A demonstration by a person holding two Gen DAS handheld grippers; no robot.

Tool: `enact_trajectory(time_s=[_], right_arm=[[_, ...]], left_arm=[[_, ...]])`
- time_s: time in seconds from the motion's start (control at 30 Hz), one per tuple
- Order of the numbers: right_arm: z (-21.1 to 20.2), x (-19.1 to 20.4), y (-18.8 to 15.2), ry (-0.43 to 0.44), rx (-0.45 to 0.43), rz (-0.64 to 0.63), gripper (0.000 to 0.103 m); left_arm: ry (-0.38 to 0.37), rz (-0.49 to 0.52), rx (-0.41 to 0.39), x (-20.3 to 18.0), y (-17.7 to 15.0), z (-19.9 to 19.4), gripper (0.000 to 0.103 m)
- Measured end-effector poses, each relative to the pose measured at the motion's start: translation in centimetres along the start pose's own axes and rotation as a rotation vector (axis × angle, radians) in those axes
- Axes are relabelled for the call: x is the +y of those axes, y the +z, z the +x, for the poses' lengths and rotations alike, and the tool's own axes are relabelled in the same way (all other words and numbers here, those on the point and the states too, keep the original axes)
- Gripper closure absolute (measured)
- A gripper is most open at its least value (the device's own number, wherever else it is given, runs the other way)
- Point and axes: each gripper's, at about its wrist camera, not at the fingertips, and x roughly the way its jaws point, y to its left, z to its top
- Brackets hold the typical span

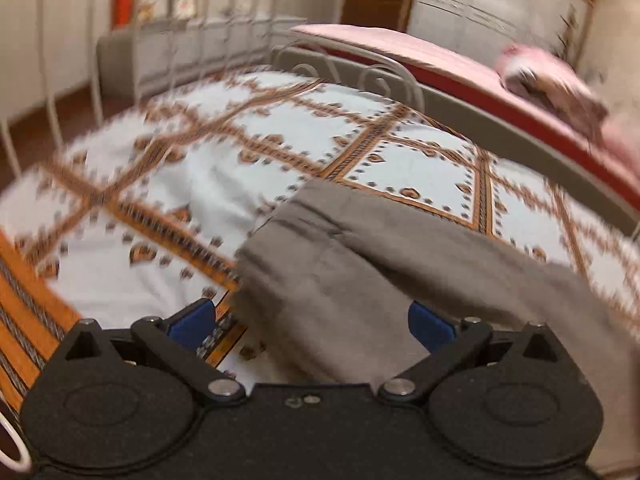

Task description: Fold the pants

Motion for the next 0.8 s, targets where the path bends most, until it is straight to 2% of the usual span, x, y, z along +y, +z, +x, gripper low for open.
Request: enact_trajectory(time_s=[0.03, 0.07, 0.1, 0.13, 0.17, 0.27, 0.4, 0.47, 0.53, 0.63, 0.67, 0.73, 0.77, 0.8], right_arm=[[1.8, 2.8, -1.2, 0.043, 0.022, -0.064, 0.079], [3.6, 5.6, -2.7, 0.114, 0.090, -0.126, 0.072], [4.9, 7.4, -4.0, 0.195, 0.179, -0.144, 0.072], [4.8, 8.4, -5.0, 0.242, 0.182, -0.138, 0.073], [4.0, 9.0, -5.6, 0.250, 0.133, -0.143, 0.073], [2.7, 9.3, -5.9, 0.242, 0.085, -0.168, 0.073], [2.5, 9.1, -5.6, 0.207, 0.076, -0.172, 0.073], [3.2, 8.8, -5.9, 0.194, 0.109, -0.136, 0.073], [5.6, 8.8, -6.8, 0.181, 0.219, -0.103, 0.072], [3.7, 8.5, -5.5, 0.219, 0.174, -0.060, 0.071], [3.0, 7.9, -5.0, 0.213, 0.134, -0.038, 0.071], [2.0, 6.6, -4.2, 0.147, 0.054, -0.024, 0.071], [2.4, 5.7, -4.0, 0.125, 0.065, -0.001, 0.071], [3.6, 5.2, -4.2, 0.112, 0.140, 0.013, 0.071]], left_arm=[[-0.006, -0.008, -0.002, 0.4, 0.1, -0.1, 0.006], [-0.005, -0.001, -0.004, 0.6, 0.2, -0.2, 0.006], [0.002, 0.001, -0.006, 0.9, 0.2, -0.3, 0.006], [0.001, -0.005, -0.002, 1.4, 0.2, -0.3, 0.006], [-0.010, -0.014, 0.008, 1.8, 0.0, -0.3, 0.006], [-0.038, -0.021, 0.053, 2.6, -0.4, 0.5, 0.006], [-0.047, -0.027, 0.099, 2.7, -0.8, 1.4, 0.006], [-0.055, -0.042, 0.101, 2.7, -0.8, 1.4, 0.006], [-0.061, -0.050, 0.116, 2.6, -1.0, 1.5, 0.006], [-0.061, -0.045, 0.131, 2.7, -1.3, 1.4, 0.006], [-0.057, -0.040, 0.126, 2.8, -1.3, 1.4, 0.006], [-0.048, -0.043, 0.122, 3.2, -1.3, 1.4, 0.006], [-0.046, -0.053, 0.128, 3.4, -1.3, 1.5, 0.006], [-0.047, -0.061, 0.137, 3.5, -1.3, 1.7, 0.006]])
